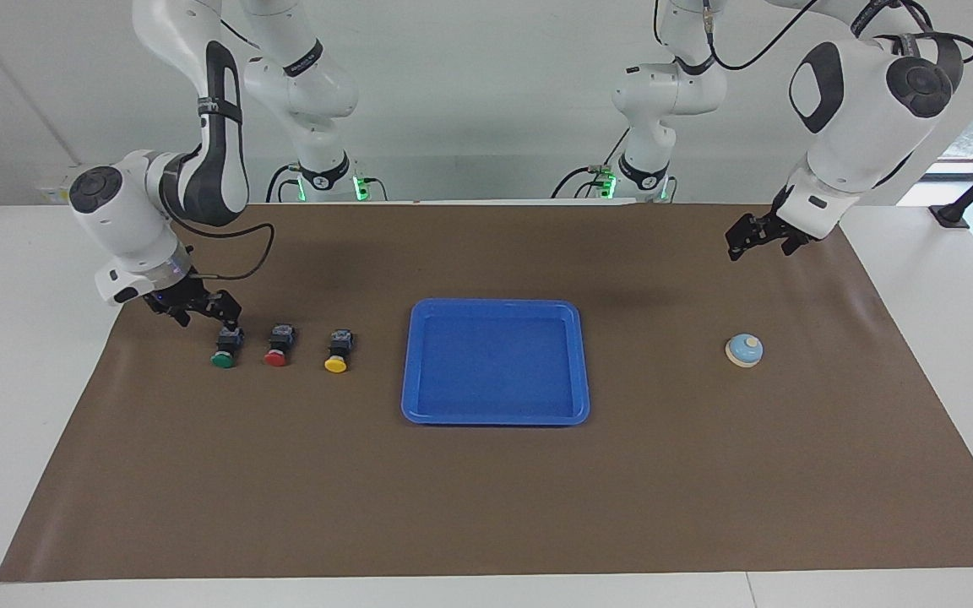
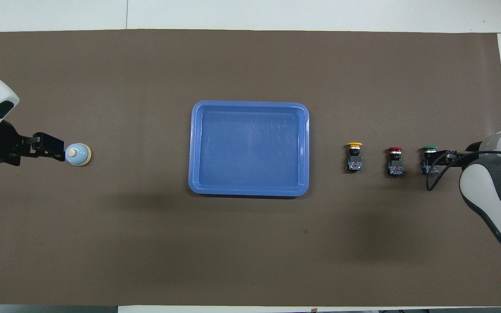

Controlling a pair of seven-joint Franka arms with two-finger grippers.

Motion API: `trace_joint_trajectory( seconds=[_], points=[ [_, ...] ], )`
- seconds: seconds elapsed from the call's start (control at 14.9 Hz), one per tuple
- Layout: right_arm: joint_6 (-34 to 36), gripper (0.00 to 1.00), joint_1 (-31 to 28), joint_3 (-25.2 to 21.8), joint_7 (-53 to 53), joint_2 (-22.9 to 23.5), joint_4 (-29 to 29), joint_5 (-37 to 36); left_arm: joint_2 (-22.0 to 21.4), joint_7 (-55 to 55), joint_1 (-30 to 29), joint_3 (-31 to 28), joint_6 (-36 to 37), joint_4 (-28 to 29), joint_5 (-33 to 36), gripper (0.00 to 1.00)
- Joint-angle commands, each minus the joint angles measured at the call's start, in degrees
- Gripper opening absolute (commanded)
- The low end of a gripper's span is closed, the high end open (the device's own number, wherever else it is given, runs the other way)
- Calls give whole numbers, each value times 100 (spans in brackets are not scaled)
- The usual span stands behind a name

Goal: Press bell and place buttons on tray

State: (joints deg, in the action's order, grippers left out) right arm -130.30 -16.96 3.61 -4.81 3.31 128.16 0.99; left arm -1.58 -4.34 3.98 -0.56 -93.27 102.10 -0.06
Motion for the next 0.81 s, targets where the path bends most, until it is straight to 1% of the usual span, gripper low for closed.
trace_joint_trajectory(
  seconds=[0.0, 0.07, 0.27, 0.47, 0.61, 0.74],
  points=[
    [-538, 97, -53, 25, 33, -129, 393, 50, -61, -23, 216, -93, 99, -67, -73, 100],
    [-671, 95, -53, 34, 33, -77, 437, 50, -70, -5, 278, -93, 46, -67, -73, 100],
    [-725, 85, -53, 34, 42, 11, 455, 50, -79, -14, 296, -76, 55, -67, -73, 100],
    [-918, 83, -62, 34, 42, 205, 455, 50, -79, -14, 209, -93, 63, -59, -73, 100],
    [-919, 80, -53, 34, 42, 223, 455, 50, -79, -14, 191, -93, 63, -58, -64, 100],
    [-910, 71, -53, 34, 42, 223, 455, 50, -79, -14, 191, -84, 63, -67, -73, 100]
  ],
)
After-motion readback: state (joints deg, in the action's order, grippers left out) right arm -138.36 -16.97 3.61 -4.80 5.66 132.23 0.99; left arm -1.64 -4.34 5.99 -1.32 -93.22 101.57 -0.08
